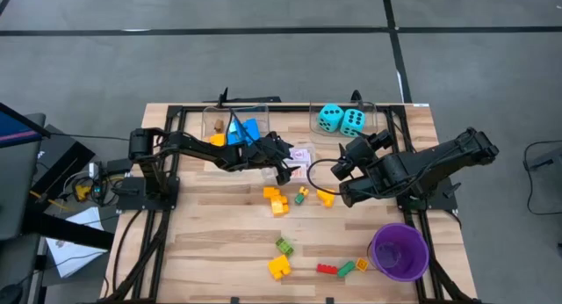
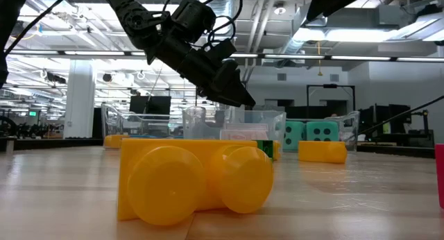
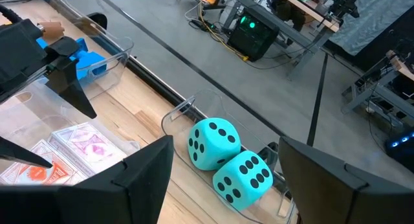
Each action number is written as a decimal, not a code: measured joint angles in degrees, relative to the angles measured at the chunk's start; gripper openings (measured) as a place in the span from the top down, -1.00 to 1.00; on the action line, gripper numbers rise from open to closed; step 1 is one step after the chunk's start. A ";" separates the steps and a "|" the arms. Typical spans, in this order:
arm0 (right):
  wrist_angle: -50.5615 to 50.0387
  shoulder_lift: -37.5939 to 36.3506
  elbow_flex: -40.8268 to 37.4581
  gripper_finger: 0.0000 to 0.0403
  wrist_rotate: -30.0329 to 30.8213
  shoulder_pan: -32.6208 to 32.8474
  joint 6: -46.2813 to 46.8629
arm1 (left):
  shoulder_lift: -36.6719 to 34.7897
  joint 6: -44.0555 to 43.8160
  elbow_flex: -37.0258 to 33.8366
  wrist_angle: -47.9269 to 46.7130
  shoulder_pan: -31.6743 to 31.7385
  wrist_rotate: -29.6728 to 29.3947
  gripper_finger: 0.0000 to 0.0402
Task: Pick & Place Toys
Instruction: Put the light green game piece into the top left transparent bin, then put the yellow game piece into the top left transparent bin
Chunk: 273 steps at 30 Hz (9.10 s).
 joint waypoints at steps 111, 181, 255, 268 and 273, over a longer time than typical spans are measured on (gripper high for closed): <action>-0.20 -0.02 -0.02 -0.35 -0.90 0.10 -0.27 | 8.11 -3.20 -3.37 -0.36 -32.23 5.11 -0.03; -0.20 -0.01 -0.02 -0.35 -0.85 0.10 -0.32 | -23.01 -21.23 -3.41 -43.16 -1.82 -40.69 0.32; 0.04 0.00 -0.02 -0.35 -0.63 0.05 -0.40 | -15.01 -18.00 -3.41 -32.27 16.17 -8.00 -0.05; 0.07 0.00 -0.02 -0.35 -0.66 0.04 -0.40 | -17.99 -14.64 -3.44 -31.89 16.17 -8.05 -0.10; 0.46 -0.02 -0.63 -0.35 -0.66 0.03 -0.55 | -23.51 -14.52 -3.44 -32.86 15.08 -7.75 -0.10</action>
